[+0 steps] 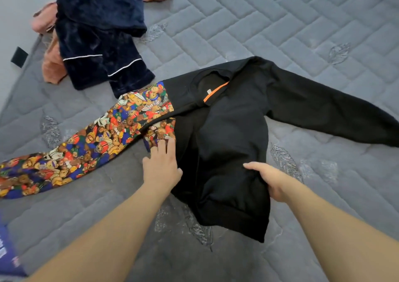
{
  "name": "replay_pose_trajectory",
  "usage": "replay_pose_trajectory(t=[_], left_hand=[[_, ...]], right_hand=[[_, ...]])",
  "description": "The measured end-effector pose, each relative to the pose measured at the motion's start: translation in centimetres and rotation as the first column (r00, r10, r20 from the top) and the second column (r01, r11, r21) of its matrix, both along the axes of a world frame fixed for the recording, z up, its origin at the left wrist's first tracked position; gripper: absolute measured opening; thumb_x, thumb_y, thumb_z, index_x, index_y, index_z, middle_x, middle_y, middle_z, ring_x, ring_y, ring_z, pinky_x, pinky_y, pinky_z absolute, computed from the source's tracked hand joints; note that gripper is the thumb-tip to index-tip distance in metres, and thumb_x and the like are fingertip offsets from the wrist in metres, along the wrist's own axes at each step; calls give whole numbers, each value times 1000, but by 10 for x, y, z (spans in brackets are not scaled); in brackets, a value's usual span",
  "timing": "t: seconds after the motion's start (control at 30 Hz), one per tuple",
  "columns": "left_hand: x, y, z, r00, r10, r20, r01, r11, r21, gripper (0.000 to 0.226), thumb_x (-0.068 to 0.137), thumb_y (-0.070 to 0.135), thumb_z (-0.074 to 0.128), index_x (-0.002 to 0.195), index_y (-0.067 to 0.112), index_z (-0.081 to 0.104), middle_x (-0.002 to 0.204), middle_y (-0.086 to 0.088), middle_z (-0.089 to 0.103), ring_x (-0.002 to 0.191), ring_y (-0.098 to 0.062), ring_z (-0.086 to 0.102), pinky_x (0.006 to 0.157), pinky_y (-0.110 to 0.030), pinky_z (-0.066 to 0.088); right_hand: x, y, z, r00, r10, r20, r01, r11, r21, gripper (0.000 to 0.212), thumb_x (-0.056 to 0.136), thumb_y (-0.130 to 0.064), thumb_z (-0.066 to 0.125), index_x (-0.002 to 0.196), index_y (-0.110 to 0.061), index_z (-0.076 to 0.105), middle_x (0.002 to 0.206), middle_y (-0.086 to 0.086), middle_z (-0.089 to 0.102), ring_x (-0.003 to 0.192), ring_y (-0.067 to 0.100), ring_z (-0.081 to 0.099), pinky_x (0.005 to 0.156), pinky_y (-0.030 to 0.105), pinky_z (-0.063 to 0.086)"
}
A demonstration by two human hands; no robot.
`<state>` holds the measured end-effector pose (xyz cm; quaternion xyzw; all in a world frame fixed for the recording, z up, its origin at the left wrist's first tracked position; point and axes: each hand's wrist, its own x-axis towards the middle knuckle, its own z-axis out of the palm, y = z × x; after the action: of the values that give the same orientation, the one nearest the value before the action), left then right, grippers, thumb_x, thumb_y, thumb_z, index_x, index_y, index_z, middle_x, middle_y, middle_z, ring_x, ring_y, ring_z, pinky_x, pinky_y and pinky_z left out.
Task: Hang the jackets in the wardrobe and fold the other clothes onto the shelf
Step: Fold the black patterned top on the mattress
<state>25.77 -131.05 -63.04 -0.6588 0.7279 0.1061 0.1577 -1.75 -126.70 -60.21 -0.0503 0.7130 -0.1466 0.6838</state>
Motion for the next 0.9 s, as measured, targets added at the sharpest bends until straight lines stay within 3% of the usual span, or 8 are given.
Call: replay_pose_trajectory(t=[0.2,0.3,0.4,0.5,0.57,0.63,0.77,0.9], left_hand=[[13,15,-27,966,211,-151,-208,977,41,29,89,11,52,115,10,37,106,-18,60,91,-41,61,64,-39,40],[34,64,-28,698,671,-250,-633,741,225,33,89,24,57,113,2,50,113,-25,62,105,-45,59,77,-38,44],[44,115,-24,671,734,104,-601,457,656,45,97,16,47,137,-2,48,142,-20,51,129,-37,51,105,-40,44],[47,114,-18,675,737,2,-663,607,438,41,91,20,50,129,3,49,134,-19,53,122,-39,53,100,-42,46],[44,95,-12,781,596,-185,-583,803,126,46,80,23,57,121,6,42,126,-18,47,117,-41,48,92,-48,44],[35,76,-13,911,336,-241,-355,934,-39,65,75,38,61,128,12,34,132,-15,38,121,-39,40,90,-52,43],[21,54,-27,993,63,-98,-65,998,-22,100,68,75,54,146,36,7,153,-4,4,144,-33,6,102,-70,26],[42,61,-43,993,-64,-100,75,990,115,48,82,49,59,121,24,48,134,-6,40,130,-31,32,99,-61,39]], right_hand=[[-1,40,-26,908,326,-263,-294,943,155,42,90,-15,69,127,-1,54,110,14,66,95,30,65,74,38,54],[-22,45,-22,569,641,-515,-548,763,344,50,95,-25,60,136,2,47,135,17,54,123,33,54,100,39,45],[-40,54,-18,182,705,-686,-644,612,458,52,88,-14,53,135,-2,34,139,21,41,127,39,45,100,45,42],[-18,66,-17,-107,730,-676,-729,405,552,65,86,-23,54,142,-12,23,144,14,26,130,38,34,101,51,39],[11,68,-23,-68,755,-652,-833,316,454,68,86,-34,57,143,-14,25,143,12,31,130,35,35,105,50,36],[48,66,-34,154,813,-562,-918,327,222,74,85,-44,61,145,-16,29,143,10,39,131,33,40,107,46,37],[112,64,-52,497,705,-506,-847,521,-106,70,80,-41,68,140,-23,36,130,3,53,120,29,53,96,41,46],[131,64,-59,218,860,-461,-971,238,-15,14,87,-11,49,98,-20,50,113,7,62,101,28,58,77,33,47]])
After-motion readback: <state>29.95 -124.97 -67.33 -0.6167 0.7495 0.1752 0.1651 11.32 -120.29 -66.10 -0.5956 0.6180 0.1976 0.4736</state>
